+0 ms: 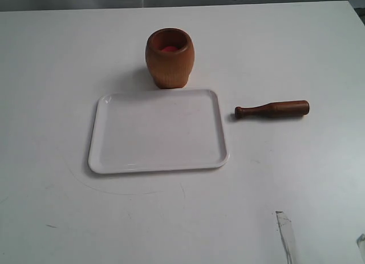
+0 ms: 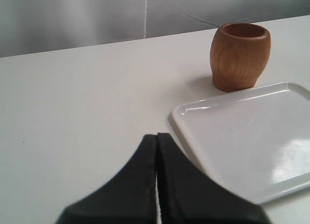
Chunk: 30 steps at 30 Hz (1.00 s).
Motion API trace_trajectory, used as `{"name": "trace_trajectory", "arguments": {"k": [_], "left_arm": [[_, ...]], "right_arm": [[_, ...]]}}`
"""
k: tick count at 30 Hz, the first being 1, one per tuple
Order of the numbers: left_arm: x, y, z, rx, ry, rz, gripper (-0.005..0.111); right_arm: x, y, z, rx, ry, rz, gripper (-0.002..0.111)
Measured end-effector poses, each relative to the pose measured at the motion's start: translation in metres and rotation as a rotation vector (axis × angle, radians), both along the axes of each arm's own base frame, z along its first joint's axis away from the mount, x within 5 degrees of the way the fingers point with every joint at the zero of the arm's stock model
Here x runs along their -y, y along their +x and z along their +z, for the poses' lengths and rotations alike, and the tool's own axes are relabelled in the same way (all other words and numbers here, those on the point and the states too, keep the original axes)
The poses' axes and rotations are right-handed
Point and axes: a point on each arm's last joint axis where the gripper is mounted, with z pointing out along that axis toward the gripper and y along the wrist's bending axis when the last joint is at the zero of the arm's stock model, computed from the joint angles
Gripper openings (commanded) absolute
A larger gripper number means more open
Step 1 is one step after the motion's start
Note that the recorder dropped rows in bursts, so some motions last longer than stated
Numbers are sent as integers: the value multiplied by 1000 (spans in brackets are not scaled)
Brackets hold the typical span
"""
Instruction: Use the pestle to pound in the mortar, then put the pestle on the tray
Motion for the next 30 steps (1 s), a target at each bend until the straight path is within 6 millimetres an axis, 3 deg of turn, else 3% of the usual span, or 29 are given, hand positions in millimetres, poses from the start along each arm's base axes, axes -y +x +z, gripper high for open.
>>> {"name": "trace_trajectory", "arguments": {"k": [6,9,13,17,20,26,30], "left_arm": [[0,0,0,0,0,0,0],[0,0,0,0,0,0,0],[0,0,0,0,0,0,0],[0,0,0,0,0,0,0],[0,0,0,0,0,0,0],[0,0,0,0,0,0,0],[0,0,0,0,0,0,0]], "right_arm": [[-14,30,66,-205,-280,87,0],[-23,57,87,-297,-387,177,0],[-38,102,98,-450,-514,313,0],[-56,155,83,-611,-646,423,0],[-70,192,62,-721,-777,457,0],[-108,259,-16,-993,-1065,550,0],[-132,292,-82,-1137,-1215,673,0]]}}
